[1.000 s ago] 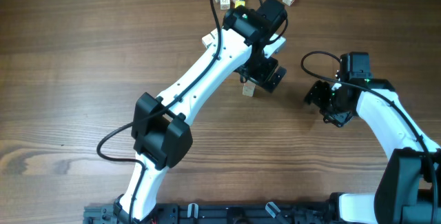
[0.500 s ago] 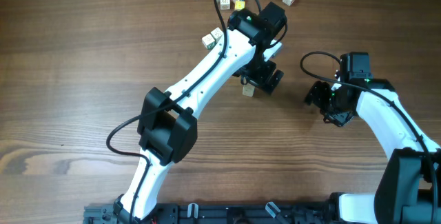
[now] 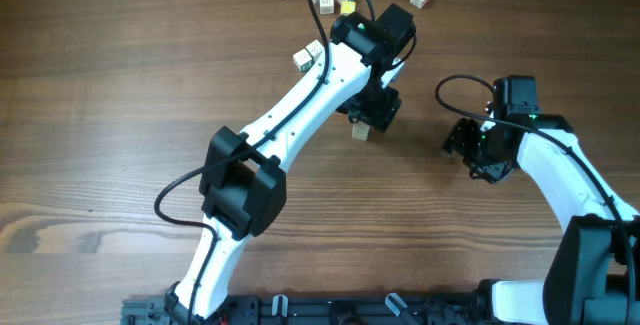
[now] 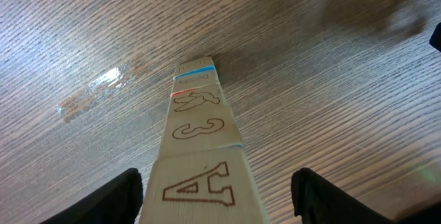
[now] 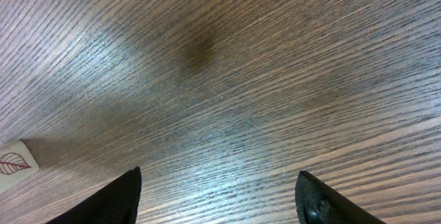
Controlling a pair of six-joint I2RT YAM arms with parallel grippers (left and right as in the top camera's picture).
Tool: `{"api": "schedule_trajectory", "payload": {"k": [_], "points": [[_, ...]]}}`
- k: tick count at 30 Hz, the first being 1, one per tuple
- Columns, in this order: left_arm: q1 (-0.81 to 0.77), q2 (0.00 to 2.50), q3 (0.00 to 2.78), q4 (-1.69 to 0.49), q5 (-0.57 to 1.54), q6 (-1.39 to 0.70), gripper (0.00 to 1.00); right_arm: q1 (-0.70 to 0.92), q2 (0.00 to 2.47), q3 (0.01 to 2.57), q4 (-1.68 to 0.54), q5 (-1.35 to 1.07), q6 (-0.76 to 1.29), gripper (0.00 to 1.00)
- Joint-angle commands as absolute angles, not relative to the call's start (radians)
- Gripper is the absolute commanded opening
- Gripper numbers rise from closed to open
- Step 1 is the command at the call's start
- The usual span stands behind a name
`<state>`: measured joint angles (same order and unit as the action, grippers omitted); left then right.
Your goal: Form a tower
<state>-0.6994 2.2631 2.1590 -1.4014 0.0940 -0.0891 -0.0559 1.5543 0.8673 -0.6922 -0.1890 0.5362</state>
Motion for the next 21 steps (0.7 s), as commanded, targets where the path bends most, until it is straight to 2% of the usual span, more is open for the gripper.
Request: {"api": "schedule_trajectory", "payload": {"k": [1, 10, 21], "points": [[-0.703, 2.271, 2.156, -1.406, 0.081, -0.100, 0.69, -0.059, 1.568, 0.875, -0.693, -0.172, 0.524, 0.71], [-0.703, 2.271, 2.156, -1.406, 0.081, -0.114, 0.58, -0.059, 1.568, 0.875, -0.693, -0.172, 0.524, 0.71], [-0.703, 2.271, 2.156, -1.407, 0.081, -0.114, 0.50, -0.059, 1.568, 0.875, -0.693, -0.172, 0.524, 0.70]]}}
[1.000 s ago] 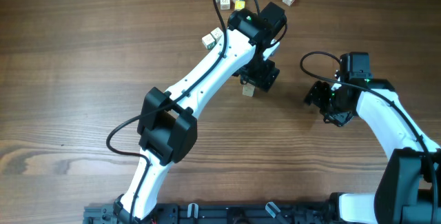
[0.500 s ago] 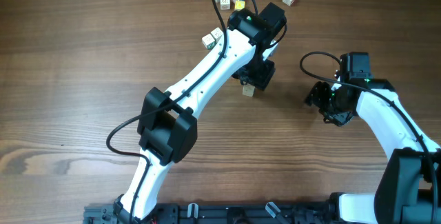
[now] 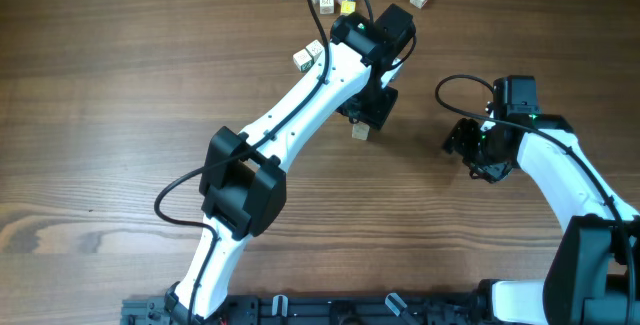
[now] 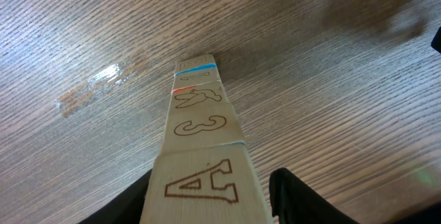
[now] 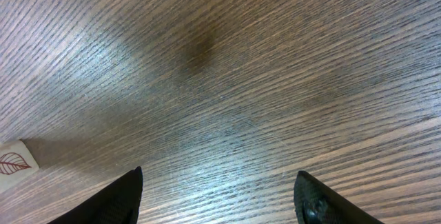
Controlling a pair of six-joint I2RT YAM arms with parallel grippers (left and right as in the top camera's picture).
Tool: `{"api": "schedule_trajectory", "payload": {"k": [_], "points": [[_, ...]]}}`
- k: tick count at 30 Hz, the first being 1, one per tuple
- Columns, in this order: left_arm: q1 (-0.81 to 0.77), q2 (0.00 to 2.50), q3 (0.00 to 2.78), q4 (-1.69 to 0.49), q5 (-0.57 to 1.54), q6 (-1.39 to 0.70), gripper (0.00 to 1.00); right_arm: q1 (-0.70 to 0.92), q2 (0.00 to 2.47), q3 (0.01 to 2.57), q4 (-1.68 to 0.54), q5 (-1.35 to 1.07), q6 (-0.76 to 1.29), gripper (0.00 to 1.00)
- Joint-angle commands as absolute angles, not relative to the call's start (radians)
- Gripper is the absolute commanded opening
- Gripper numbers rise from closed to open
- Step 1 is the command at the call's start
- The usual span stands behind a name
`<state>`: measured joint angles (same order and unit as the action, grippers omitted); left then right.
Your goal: Form a tower
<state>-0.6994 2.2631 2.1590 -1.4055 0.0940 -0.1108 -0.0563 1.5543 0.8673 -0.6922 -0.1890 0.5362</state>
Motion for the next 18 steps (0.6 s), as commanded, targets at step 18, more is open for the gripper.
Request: {"api": "schedule_trajectory", "payload": {"k": [18], "points": [[-0.703, 2.271, 2.156, -1.422, 0.081, -0.121, 0.45, -0.059, 1.568, 0.875, -0.693, -0.172, 0.524, 0.70]]}}
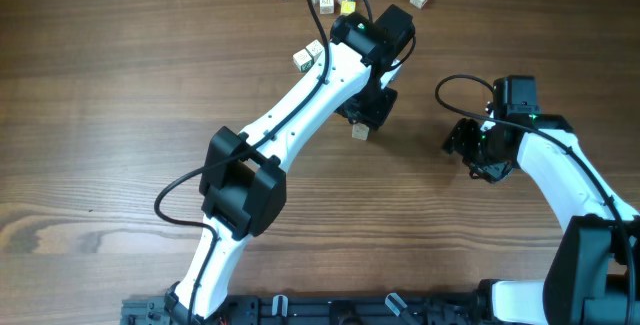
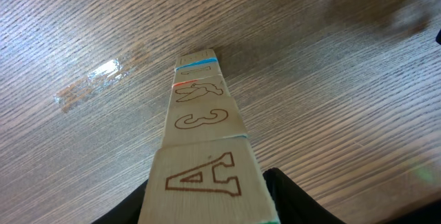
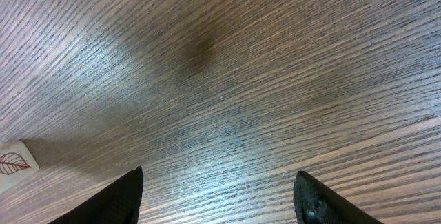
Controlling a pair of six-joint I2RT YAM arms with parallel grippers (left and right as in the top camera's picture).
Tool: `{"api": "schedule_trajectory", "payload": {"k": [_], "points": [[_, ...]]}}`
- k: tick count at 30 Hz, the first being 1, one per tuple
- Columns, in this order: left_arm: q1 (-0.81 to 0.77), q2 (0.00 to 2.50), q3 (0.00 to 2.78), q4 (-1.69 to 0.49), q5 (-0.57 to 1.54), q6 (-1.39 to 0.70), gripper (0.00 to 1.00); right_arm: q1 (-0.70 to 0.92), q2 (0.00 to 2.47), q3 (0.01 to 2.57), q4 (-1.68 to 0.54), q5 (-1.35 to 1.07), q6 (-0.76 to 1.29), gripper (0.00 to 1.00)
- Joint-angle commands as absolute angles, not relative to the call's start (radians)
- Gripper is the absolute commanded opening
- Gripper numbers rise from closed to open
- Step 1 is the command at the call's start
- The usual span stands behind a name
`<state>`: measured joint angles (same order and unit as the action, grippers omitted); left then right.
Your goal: Form a tower
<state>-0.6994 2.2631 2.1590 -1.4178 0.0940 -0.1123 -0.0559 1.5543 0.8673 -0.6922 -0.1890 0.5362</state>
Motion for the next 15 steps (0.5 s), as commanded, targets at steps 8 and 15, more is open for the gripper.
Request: {"api": "schedule_trajectory", "payload": {"k": [8, 15], "points": [[-0.703, 2.271, 2.156, -1.422, 0.080, -0.140, 0.43, -0.059, 1.568, 0.875, -0.693, -0.172, 0.524, 0.70], [-0.703, 2.271, 2.156, -1.428, 0.080, -0.140, 0.41, -0.059, 1.568, 0.875, -0.693, -0.172, 0.524, 0.70]]}}
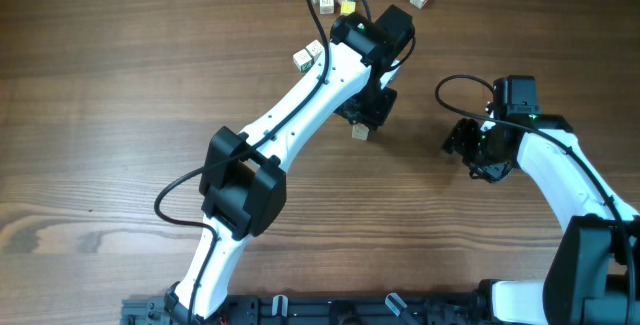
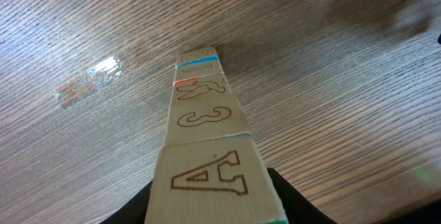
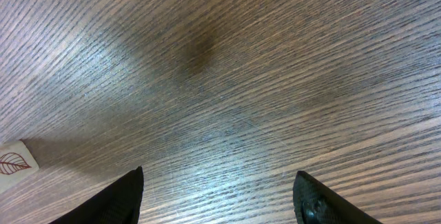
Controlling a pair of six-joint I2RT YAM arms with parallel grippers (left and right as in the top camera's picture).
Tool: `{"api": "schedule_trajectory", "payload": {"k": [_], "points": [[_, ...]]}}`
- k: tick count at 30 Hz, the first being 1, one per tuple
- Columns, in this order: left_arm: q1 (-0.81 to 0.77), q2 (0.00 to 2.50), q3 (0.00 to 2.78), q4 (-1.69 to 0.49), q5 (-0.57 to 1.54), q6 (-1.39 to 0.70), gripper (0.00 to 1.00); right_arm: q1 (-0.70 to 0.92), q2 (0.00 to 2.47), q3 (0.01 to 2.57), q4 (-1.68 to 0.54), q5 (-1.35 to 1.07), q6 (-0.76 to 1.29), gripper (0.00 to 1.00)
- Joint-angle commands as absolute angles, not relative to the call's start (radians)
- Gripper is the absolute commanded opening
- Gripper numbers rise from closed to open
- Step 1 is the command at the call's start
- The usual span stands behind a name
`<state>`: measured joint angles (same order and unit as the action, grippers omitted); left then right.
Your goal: Form a tower
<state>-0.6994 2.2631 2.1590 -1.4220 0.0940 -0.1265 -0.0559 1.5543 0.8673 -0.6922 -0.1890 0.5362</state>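
A tower of several wooden blocks (image 1: 361, 131) stands mid-table. In the left wrist view I look down its side: the top block with a brown letter A (image 2: 210, 176), a block with a 3 (image 2: 203, 117), one with a red figure (image 2: 196, 89), and a blue-edged one (image 2: 197, 61) at the bottom. My left gripper (image 2: 215, 209) is shut on the A block, its dark fingers (image 2: 293, 200) pressed against both sides. My right gripper (image 3: 217, 196) hangs open over bare wood, to the right of the tower (image 1: 480, 151).
Several loose blocks lie at the table's far edge, among them a yellow one and a pair (image 1: 308, 56) beside my left arm. A block with a red leaf print (image 3: 14, 162) shows at the left edge of the right wrist view.
My left fingers have closed a little further and now touch both sides of the A block. The tower stands as before. The right arm has not moved.
My left gripper first stood wide open on either side of the tower's top A block. At each later moment the fingers were nearer the block, and now they are shut on it. The right gripper stayed open in the same place throughout.
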Motion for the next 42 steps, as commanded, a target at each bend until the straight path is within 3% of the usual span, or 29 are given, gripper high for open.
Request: {"api": "schedule_trajectory", "payload": {"k": [1, 4, 8, 11, 12, 21, 22, 26, 28, 29, 30, 32, 36, 37, 42], "points": [[-0.703, 2.271, 2.156, -1.428, 0.080, -0.140, 0.41, -0.059, 1.568, 0.875, -0.693, -0.172, 0.524, 0.70], [-0.703, 2.271, 2.156, -1.429, 0.080, -0.140, 0.41, -0.059, 1.568, 0.875, -0.693, -0.172, 0.524, 0.70], [-0.703, 2.271, 2.156, -1.428, 0.080, -0.139, 0.63, -0.059, 1.568, 0.875, -0.693, -0.172, 0.523, 0.70], [-0.703, 2.271, 2.156, -1.429, 0.076, -0.139, 0.86, -0.059, 1.568, 0.875, -0.693, -0.172, 0.524, 0.70], [-0.703, 2.271, 2.156, -1.428, 0.076, -0.139, 0.98, -0.059, 1.568, 0.875, -0.693, -0.172, 0.524, 0.70], [-0.673, 2.098, 2.181, -1.422, 0.076, -0.139, 1.00, -0.059, 1.568, 0.875, -0.691, -0.173, 0.525, 0.74], [-0.657, 2.068, 2.181, -1.419, 0.071, -0.139, 1.00, -0.059, 1.568, 0.875, -0.692, -0.173, 0.527, 0.69], [-0.515, 1.954, 2.181, -1.418, 0.025, -0.191, 1.00, -0.059, 1.568, 0.875, -0.704, -0.212, 0.527, 0.24], [-0.409, 1.898, 2.181, -1.418, 0.038, -0.218, 1.00, -0.059, 1.568, 0.875, -0.705, -0.216, 0.548, 0.15], [-0.367, 1.887, 2.181, -1.419, 0.039, -0.218, 0.98, -0.059, 1.568, 0.875, -0.704, -0.219, 0.553, 0.13], [-0.325, 1.885, 2.181, -1.419, 0.039, -0.218, 0.91, -0.059, 1.568, 0.875, -0.700, -0.235, 0.553, 0.11], [-0.235, 1.907, 2.166, -1.424, 0.053, -0.218, 0.61, -0.059, 1.568, 0.875, -0.677, -0.311, 0.556, 0.04], [-0.207, 1.962, 2.054, -1.395, 0.074, -0.218, 0.11, -0.059, 1.607, 0.875, -0.649, -0.385, 0.603, 0.04], [-0.207, 1.975, 1.991, -1.356, 0.106, -0.218, 0.05, -0.058, 1.636, 0.875, -0.627, -0.433, 0.603, 0.04], [-0.210, 1.981, 1.679, -1.117, 0.297, -0.218, 0.04, -0.052, 1.776, 0.875, -0.502, -0.643, 0.614, 0.04]]}}
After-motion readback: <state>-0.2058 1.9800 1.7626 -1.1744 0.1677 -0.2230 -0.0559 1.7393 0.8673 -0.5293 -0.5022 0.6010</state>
